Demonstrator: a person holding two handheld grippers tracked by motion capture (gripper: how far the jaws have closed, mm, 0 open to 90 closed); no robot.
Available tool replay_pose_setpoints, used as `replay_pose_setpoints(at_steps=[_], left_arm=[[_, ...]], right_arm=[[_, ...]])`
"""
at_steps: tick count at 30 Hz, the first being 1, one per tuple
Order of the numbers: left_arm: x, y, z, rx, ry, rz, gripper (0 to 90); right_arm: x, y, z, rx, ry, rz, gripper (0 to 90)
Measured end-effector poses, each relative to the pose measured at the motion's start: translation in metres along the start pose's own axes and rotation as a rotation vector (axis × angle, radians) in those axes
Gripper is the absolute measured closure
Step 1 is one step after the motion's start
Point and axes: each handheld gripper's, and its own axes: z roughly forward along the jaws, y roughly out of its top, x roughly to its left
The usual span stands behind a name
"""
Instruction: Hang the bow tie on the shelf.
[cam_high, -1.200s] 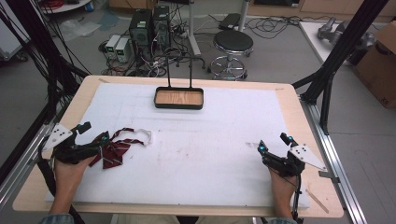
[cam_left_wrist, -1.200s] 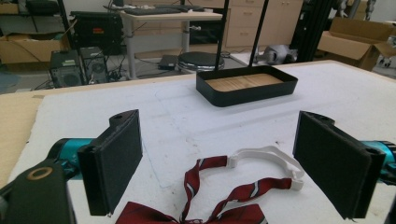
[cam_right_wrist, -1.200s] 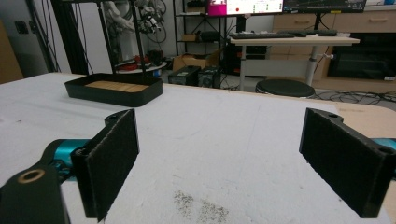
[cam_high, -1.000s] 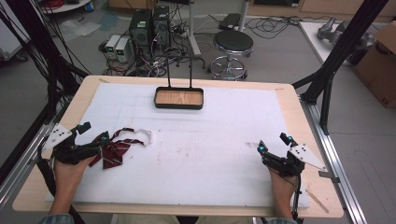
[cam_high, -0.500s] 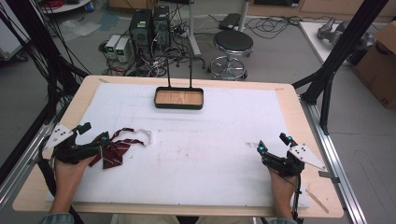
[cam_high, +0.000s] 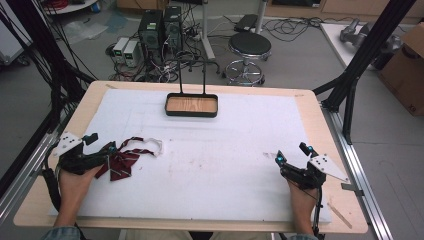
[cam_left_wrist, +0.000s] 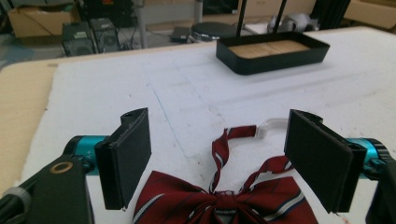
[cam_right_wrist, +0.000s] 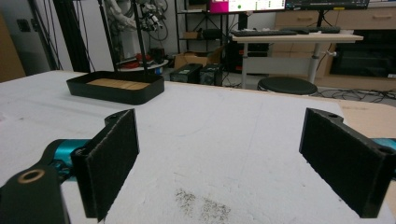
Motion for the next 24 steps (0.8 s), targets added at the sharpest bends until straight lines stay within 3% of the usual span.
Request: replay_pose_setpoints(at_steps=[12,20,24], left_arm=[[0.000,-0.010,0.021,0.181,0.004,0.023,29.1],[-0.001,-0.014,0.029,0.254,0.009,0.027,32.9],[-0.001,-0.015,0.029,0.277,0.003,0.041,40.1]], right_arm=[[0.000,0.000,0.000,0.000,0.001,0.000,11.1],[0.000,0.000,0.000,0.000,0.004,-0.004,11.0],[0.000,0.000,0.000,0.001,0.003,-0.002,11.0]])
